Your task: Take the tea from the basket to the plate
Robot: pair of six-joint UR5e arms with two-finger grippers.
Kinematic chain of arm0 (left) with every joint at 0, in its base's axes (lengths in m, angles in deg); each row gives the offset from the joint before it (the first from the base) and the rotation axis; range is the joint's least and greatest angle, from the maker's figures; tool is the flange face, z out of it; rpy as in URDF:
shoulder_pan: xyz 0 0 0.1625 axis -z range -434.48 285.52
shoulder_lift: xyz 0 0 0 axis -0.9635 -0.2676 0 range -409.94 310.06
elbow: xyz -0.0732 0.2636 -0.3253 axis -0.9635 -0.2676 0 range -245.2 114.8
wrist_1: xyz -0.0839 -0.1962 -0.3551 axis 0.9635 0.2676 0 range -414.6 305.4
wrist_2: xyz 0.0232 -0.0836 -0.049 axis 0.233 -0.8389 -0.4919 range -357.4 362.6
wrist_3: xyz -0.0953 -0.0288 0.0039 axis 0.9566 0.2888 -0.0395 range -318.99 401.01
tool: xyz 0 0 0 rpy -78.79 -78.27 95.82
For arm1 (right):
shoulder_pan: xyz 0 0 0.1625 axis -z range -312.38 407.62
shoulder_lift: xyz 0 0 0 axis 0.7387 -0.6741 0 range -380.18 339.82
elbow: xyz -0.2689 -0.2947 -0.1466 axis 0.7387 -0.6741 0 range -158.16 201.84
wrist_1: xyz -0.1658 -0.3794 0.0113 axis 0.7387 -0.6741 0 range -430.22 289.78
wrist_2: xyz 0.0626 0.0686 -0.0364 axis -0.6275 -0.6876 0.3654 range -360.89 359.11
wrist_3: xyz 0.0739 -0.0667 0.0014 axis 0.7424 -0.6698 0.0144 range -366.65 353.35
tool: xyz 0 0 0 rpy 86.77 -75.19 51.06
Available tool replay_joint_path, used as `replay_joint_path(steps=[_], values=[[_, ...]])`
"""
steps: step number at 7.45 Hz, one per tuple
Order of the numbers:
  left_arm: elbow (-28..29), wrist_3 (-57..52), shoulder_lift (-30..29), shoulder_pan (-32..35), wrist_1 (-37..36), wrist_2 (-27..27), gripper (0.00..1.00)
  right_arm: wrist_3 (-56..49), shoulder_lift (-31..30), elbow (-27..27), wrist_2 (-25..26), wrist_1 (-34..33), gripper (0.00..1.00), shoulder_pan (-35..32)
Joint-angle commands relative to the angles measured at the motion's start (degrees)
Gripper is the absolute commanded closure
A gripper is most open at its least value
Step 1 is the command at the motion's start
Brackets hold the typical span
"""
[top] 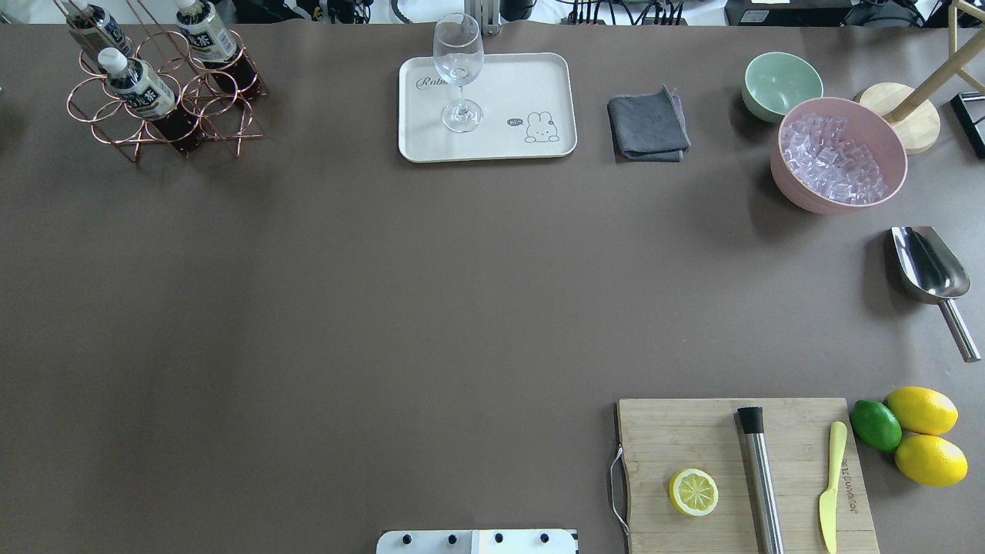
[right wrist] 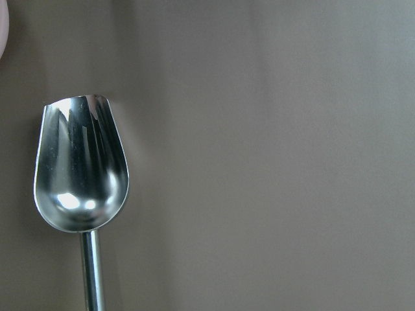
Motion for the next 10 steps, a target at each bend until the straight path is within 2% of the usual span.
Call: replay_joint_path(steps=[1, 10], values=[[-0.03, 0.01, -0.02, 0.00, -0.03, 0.00, 0.02, -0.05, -0.37, -0.03, 0.00, -0.09, 0.00, 0.00], [-1.60, -0.34, -0.02, 0.00, 0.06, 0.09, 0.02, -0.05, -0.55, -0.03, 0.00, -0.44, 0.00, 0.00]])
